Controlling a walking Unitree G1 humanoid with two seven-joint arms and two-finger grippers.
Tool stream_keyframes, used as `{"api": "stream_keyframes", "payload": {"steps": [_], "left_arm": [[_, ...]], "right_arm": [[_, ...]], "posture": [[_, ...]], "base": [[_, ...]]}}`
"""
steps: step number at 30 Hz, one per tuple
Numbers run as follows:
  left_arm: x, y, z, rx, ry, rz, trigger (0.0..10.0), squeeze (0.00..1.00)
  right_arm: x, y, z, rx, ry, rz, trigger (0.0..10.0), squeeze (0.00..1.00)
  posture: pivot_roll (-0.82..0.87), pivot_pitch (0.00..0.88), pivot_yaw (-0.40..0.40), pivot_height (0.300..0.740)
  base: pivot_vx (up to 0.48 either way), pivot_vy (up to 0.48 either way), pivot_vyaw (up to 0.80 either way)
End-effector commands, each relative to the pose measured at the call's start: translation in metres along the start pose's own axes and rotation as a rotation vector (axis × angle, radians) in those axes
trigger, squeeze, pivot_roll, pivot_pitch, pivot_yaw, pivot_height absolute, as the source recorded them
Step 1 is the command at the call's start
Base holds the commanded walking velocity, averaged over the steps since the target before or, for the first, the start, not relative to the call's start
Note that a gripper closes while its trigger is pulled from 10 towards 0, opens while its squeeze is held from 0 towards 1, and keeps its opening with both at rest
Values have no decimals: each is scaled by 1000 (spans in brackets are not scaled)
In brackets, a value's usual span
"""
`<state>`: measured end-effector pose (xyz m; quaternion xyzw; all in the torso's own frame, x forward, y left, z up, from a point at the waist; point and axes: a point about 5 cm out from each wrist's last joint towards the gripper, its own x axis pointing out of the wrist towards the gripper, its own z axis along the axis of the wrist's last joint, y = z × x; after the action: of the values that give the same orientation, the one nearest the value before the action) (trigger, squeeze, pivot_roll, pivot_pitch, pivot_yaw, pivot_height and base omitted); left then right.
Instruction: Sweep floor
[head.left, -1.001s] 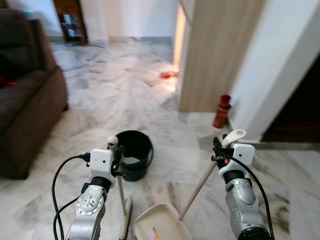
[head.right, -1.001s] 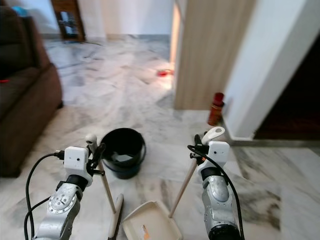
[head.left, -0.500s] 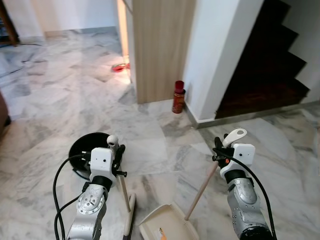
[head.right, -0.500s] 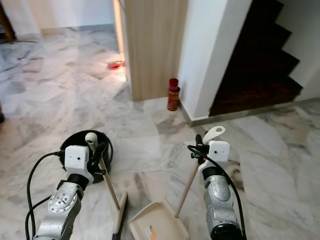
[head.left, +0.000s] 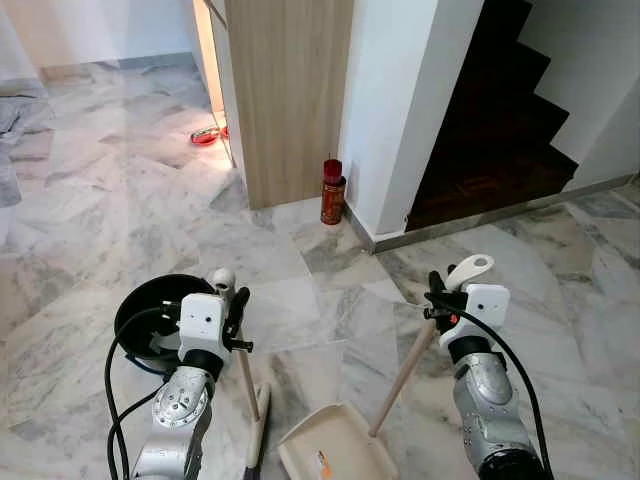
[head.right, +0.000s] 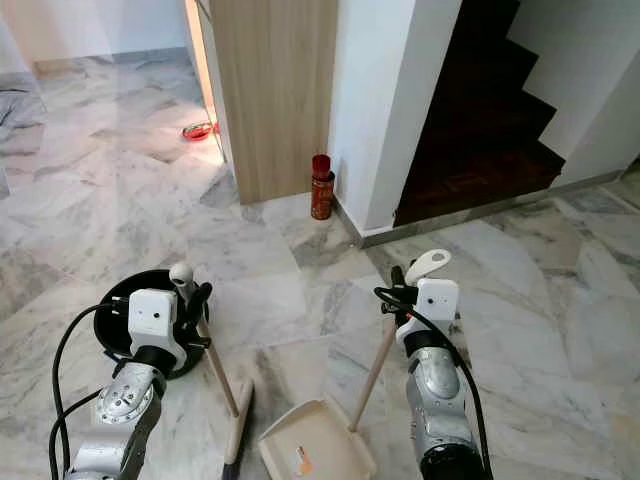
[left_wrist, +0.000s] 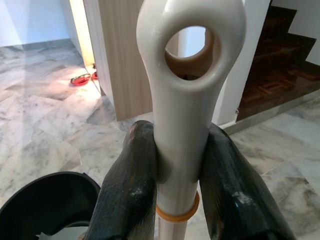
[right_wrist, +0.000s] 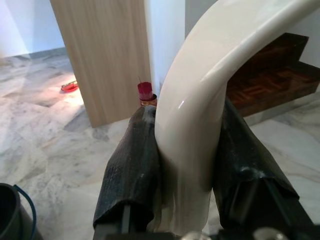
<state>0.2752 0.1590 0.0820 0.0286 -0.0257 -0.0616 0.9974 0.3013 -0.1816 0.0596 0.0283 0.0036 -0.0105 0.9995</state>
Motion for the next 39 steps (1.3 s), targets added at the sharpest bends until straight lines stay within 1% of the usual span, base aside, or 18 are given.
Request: {"api": "stream_keyframes", "payload": {"steps": [1,7,10,13,16,17,39], "left_arm": [[3,1,4,10,-17,-4,10000,0],[3,1,4,21,-15,-4,10000,0],[2,2,3,58,-9,4,10000,0],[2,3,2,72,-5,7,10000,0],[2,3,2,63,-4,3,10000,0],[1,3,1,44,-5,6,10000,0],[2,1,1,46,-2,-9,10000,0]], "right_arm": [[3,-4,3,-12,-4,-16,10000,0],[4,-4,4,-13,-6,-22,10000,0],[4,-3,3,-13,-5,-18,10000,0],[4,-2,3,-13,-5,-15,10000,0],[4,-1,2,-13,-3,-12,10000,0],[3,-1,2,-13,-2,-12,10000,0],[3,0,0,-13,4,-7,10000,0]], "posture": [[32,0,-26,740],[31,0,-25,740],[33,0,-26,740],[34,0,-26,740],[34,0,-26,740],[33,0,-25,740],[32,0,-24,740]], "base": [[0,0,-800],[0,0,-800],[0,0,-800],[0,-394,-800],[0,-469,-800],[0,0,-800],[0,0,-800]]}}
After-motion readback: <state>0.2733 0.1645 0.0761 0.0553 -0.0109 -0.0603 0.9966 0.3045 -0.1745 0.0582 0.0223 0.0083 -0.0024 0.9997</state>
